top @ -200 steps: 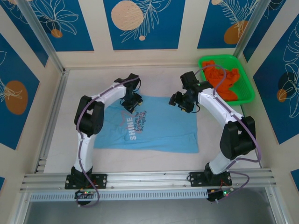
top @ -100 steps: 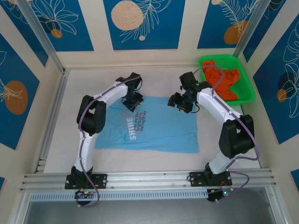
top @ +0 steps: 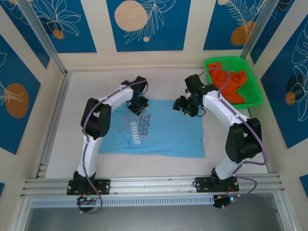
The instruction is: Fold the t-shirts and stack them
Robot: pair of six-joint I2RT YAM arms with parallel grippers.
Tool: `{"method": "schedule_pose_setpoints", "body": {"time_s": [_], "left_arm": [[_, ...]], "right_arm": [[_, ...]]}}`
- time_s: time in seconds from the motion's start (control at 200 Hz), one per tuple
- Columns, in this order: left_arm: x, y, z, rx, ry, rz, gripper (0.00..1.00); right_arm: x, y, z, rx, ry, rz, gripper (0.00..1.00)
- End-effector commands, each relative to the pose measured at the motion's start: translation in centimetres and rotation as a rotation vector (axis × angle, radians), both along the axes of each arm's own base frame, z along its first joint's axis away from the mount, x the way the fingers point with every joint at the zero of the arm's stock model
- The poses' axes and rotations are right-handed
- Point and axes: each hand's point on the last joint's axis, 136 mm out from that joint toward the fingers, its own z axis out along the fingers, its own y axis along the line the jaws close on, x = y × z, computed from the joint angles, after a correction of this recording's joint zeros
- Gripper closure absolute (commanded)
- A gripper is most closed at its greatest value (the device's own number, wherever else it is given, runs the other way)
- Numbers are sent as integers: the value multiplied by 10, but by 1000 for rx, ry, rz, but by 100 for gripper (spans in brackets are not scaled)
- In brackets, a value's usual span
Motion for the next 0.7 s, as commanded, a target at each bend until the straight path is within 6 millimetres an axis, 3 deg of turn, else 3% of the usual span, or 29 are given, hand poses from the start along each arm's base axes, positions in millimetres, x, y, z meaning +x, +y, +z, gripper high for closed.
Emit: {"method": "schedule_pose_setpoints", "body": {"time_s": [0.0, 0.43, 0.695], "left_arm": [[-6, -5, -4, 3, 45, 41, 67], [-7, 0, -8, 24, 48, 24, 81], [-5, 4, 0, 38, 36, 1, 83]], "right_arm": [[-7, 0, -2, 6, 23, 19, 42], [-12, 0, -6, 9, 41, 13, 43], [-11, -2, -8, 6, 48, 3, 43]]}}
